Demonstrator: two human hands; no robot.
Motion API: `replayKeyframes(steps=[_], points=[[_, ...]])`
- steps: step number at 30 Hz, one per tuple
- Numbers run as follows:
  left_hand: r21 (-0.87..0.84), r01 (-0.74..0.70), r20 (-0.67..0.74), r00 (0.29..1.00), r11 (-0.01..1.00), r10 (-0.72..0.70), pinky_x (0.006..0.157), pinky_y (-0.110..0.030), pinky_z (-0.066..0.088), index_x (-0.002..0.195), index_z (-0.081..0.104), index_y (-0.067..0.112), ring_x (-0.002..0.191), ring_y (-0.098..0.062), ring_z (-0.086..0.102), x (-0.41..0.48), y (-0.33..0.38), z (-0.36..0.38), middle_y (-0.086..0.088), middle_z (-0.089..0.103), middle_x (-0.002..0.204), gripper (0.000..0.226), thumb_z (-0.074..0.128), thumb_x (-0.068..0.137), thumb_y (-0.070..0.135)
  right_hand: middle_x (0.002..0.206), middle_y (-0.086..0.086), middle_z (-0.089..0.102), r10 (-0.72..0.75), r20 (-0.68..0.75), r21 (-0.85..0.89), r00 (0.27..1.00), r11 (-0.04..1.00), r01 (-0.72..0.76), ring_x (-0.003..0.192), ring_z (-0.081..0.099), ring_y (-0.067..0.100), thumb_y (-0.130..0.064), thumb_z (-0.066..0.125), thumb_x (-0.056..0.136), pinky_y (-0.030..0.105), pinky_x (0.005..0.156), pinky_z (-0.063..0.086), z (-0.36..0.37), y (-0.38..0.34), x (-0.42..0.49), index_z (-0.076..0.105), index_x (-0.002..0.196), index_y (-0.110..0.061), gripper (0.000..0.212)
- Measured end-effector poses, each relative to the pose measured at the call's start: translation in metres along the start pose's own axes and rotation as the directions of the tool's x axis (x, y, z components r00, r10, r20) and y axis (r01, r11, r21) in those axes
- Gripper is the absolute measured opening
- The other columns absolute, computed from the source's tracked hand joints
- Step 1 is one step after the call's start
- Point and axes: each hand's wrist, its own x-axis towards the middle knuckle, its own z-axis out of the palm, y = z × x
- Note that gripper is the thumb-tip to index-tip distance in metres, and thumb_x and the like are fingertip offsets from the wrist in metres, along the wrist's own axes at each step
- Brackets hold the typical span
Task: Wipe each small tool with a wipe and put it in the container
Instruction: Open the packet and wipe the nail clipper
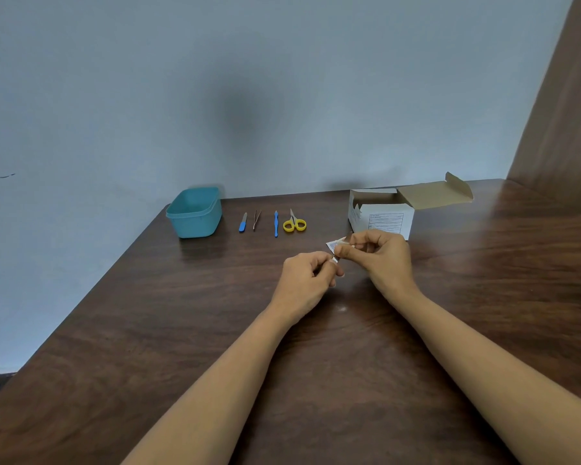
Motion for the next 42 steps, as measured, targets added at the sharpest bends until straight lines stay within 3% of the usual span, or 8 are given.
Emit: replayKeyframes(steps=[7, 11, 13, 15, 19, 24, 35, 42], points=[[0.008, -0.002, 0.016, 1.0, 1.0, 0.002, 0.057, -0.007, 0.039, 0.085, 0.072, 0.011, 0.055, 0.003, 0.052, 0.0004, -0.0005, -0.0003, 0.007, 0.061, 0.061, 0.026, 0.05, 0.097, 0.017, 0.056, -0.018, 0.058, -0.048, 0.048, -0.053, 0.998, 0.997, 0.051, 0.057, 0.043, 0.006, -0.02, 0.078, 0.076, 0.027, 0.058, 0.037, 0.0011, 0.0036, 0.0023, 0.07, 0.068, -0.029, 0.015], [0.011, -0.001, 0.021, 1.0, 1.0, 0.001, 0.056, -0.006, 0.038, 0.085, 0.073, 0.011, 0.053, 0.004, 0.051, 0.0, -0.0003, -0.0002, 0.008, 0.06, 0.061, 0.027, 0.05, 0.097, 0.017, 0.076, -0.005, 0.069, -0.084, 0.079, -0.082, 0.993, 0.992, 0.091, 0.072, 0.058, 0.026, -0.018, 0.073, 0.081, 0.042, 0.069, 0.048, 0.0017, 0.0049, 0.0035, 0.07, 0.071, -0.033, 0.018], [0.015, 0.0, 0.018, 1.0, 1.0, 0.0, 0.056, -0.007, 0.039, 0.084, 0.073, 0.011, 0.054, 0.003, 0.052, 0.0002, -0.0004, 0.0002, 0.008, 0.06, 0.061, 0.026, 0.051, 0.097, 0.017, 0.076, -0.005, 0.07, -0.054, 0.062, -0.069, 0.997, 0.996, 0.058, 0.072, 0.058, 0.023, -0.018, 0.076, 0.078, 0.045, 0.072, 0.049, 0.0012, 0.004, 0.0034, 0.069, 0.069, -0.037, 0.023], [0.014, 0.002, 0.019, 1.0, 1.0, -0.003, 0.058, -0.008, 0.04, 0.085, 0.073, 0.011, 0.056, 0.003, 0.053, 0.0008, -0.0006, 0.0004, 0.008, 0.06, 0.061, 0.026, 0.051, 0.097, 0.018, 0.074, -0.003, 0.071, -0.001, 0.039, -0.017, 0.999, 1.0, 0.002, 0.071, 0.059, 0.019, -0.017, 0.082, 0.071, 0.046, 0.073, 0.051, -0.0003, 0.0048, 0.0038, 0.071, 0.066, -0.034, 0.021], [0.017, -0.012, 0.032, 0.999, 1.0, 0.011, 0.059, -0.009, 0.04, 0.084, 0.073, 0.011, 0.056, 0.002, 0.054, 0.0003, -0.0014, -0.0004, 0.007, 0.061, 0.061, 0.026, 0.051, 0.096, 0.017, 0.075, 0.011, 0.072, 0.042, 0.051, 0.017, 0.998, 0.999, -0.043, 0.072, 0.064, 0.033, -0.019, 0.087, 0.064, 0.049, 0.074, 0.054, -0.0022, 0.007, 0.0038, 0.072, 0.068, -0.024, 0.016], [0.017, -0.034, 0.032, 0.999, 0.999, 0.033, 0.061, -0.011, 0.041, 0.084, 0.073, 0.011, 0.058, -0.001, 0.055, 0.0, -0.0022, -0.0006, 0.006, 0.062, 0.061, 0.025, 0.051, 0.095, 0.016, 0.073, 0.014, 0.069, 0.047, 0.059, 0.03, 0.997, 0.998, -0.049, 0.066, 0.059, 0.02, -0.018, 0.088, 0.061, 0.042, 0.068, 0.053, -0.0021, 0.0034, 0.0016, 0.069, 0.065, -0.023, 0.021], [0.017, -0.014, 0.038, 0.999, 1.0, 0.014, 0.058, -0.012, 0.039, 0.082, 0.073, 0.013, 0.055, 0.001, 0.052, 0.0002, -0.0021, 0.001, 0.008, 0.06, 0.058, 0.027, 0.051, 0.096, 0.018, 0.062, -0.023, 0.063, -0.047, 0.086, -0.034, 0.995, 0.998, 0.051, 0.061, 0.05, -0.002, -0.018, 0.076, 0.079, 0.024, 0.063, 0.041, 0.0001, 0.003, 0.0027, 0.068, 0.067, -0.032, 0.02], [0.054, -0.016, 0.059, 0.998, 0.998, 0.013, 0.059, -0.013, 0.041, 0.083, 0.073, 0.014, 0.057, 0.002, 0.054, 0.0008, -0.0028, 0.0005, 0.009, 0.061, 0.059, 0.025, 0.051, 0.095, 0.017, 0.072, 0.014, 0.069, 0.063, 0.103, 0.01, 0.993, 0.998, -0.064, 0.069, 0.059, 0.019, -0.021, 0.087, 0.062, 0.044, 0.073, 0.052, -0.0046, 0.0091, 0.0055, 0.074, 0.07, -0.014, 0.017]])
